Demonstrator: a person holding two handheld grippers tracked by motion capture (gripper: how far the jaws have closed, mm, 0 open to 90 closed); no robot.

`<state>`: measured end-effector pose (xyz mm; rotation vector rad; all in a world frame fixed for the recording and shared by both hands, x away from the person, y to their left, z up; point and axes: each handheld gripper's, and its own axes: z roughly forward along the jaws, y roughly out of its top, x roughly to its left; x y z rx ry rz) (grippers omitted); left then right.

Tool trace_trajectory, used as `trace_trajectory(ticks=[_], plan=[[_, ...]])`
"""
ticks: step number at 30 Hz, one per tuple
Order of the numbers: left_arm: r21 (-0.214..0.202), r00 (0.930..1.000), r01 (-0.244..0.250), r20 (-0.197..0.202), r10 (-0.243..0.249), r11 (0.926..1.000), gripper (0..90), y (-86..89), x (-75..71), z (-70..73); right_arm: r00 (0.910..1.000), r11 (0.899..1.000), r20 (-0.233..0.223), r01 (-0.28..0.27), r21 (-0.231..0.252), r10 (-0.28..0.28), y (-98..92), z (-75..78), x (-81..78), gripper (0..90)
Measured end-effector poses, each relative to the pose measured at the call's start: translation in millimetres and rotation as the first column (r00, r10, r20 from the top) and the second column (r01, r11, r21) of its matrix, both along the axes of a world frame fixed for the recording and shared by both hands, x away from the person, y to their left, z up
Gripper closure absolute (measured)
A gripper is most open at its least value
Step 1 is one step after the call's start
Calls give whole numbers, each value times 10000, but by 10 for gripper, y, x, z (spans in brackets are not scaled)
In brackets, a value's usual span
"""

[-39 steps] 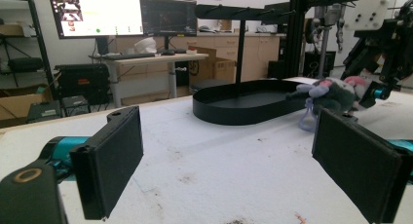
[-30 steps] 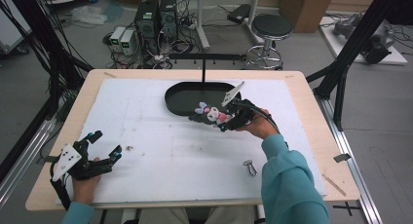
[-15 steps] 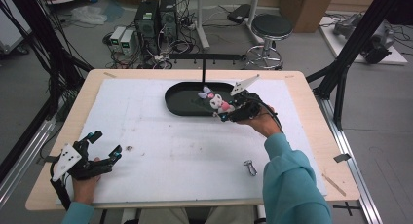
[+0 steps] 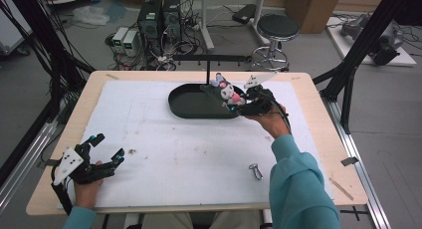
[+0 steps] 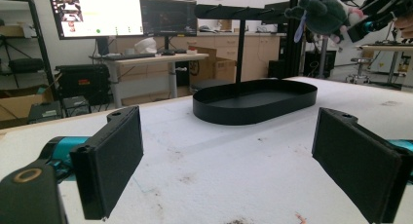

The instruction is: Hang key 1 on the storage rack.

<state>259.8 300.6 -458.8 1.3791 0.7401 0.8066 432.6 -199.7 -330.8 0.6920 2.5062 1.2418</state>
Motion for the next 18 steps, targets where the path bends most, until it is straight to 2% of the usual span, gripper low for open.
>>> trace_trajectory(ticks=[4,6,7,12,14,18], plan=[[39,10000,2,1,-2,10000,117,2,-1,0,9984,9987,295,476,163,-481,-5,62,21,556],[0,10000,1,4,-1,10000,117,0,0,0,9976,9979,305,623,190,-628,-2,79,22,556],[1,10000,4,-7,-4,10000,118,1,-1,0,9965,9965,344,745,388,-759,5,102,36,556],[47,10000,24,-17,-24,10000,118,4,-2,1,9926,9931,522,1076,472,-1100,31,134,53,556],[34,10000,6,6,-6,10000,118,3,-1,0,9884,9881,511,1399,633,-1432,38,150,67,556],[4,10000,4,7,-4,10000,118,2,0,0,9855,9849,519,1575,713,-1613,41,157,92,556]])
